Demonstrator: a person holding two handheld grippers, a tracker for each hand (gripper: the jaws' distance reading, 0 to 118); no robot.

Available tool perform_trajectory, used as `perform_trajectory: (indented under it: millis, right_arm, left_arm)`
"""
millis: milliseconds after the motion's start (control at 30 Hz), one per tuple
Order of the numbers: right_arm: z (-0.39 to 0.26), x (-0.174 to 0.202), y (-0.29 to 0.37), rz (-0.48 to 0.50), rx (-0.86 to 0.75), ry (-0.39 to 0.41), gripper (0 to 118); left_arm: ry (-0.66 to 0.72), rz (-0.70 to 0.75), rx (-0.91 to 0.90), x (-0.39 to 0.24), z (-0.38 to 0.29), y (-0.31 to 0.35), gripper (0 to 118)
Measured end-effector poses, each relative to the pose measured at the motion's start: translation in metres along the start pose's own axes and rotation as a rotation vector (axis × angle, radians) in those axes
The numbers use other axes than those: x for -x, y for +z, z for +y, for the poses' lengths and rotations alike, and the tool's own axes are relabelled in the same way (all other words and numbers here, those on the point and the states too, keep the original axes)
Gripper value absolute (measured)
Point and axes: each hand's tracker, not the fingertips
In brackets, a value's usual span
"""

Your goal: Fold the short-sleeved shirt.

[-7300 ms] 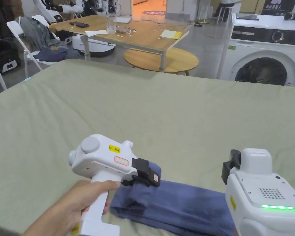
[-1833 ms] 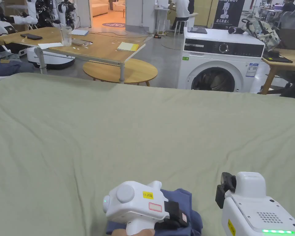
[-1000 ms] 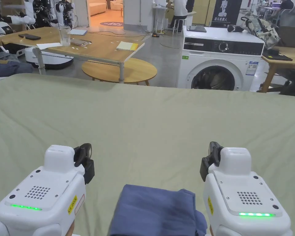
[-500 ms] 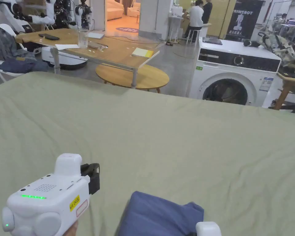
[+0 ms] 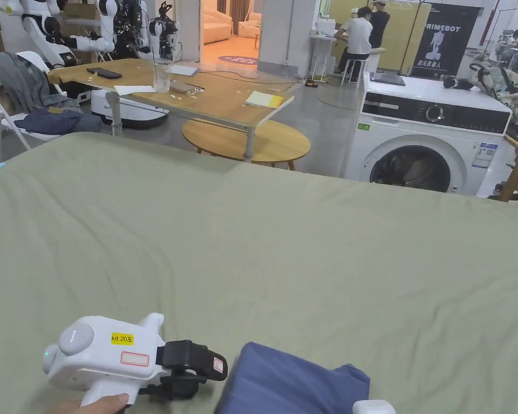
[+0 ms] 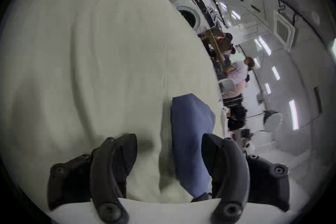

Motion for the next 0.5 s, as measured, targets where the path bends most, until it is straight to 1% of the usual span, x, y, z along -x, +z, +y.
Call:
perform_trajectory:
  millis: [167, 233, 300, 333, 400, 467, 500]
  right_arm:
    - [0.000, -0.002, 0.000, 0.005, 0.001, -0.011, 0]
    - [0.000, -0.002, 0.000, 0.003, -0.001, -0.012, 0]
    - [-0.001, -0.001, -0.001, 0.001, -0.004, -0.015, 0]
    - [-0.001, -0.001, -0.001, 0.000, -0.005, -0.018, 0]
    - [-0.002, -0.001, -0.001, -0.002, -0.007, -0.025, 0]
    - [-0.002, -0.001, -0.001, -0.002, -0.007, -0.029, 0]
    - [-0.002, -0.002, -0.001, -0.001, -0.009, -0.033, 0]
  left_arm:
    - [0.084, -0.321, 0.087, 0.020, 0.001, -0.031, 74]
    - [0.062, -0.299, 0.133, 0.018, 0.002, -0.049, 74]
    - [0.034, -0.331, 0.163, 0.012, 0.001, -0.065, 74]
    - [0.037, -0.342, 0.167, -0.003, -0.013, -0.071, 74]
    - [0.041, -0.336, 0.170, -0.013, -0.016, -0.085, 74]
    - [-0.022, -0.337, 0.168, -0.021, -0.017, -0.091, 74]
    - [-0.054, -0.329, 0.185, -0.024, -0.018, -0.094, 70]
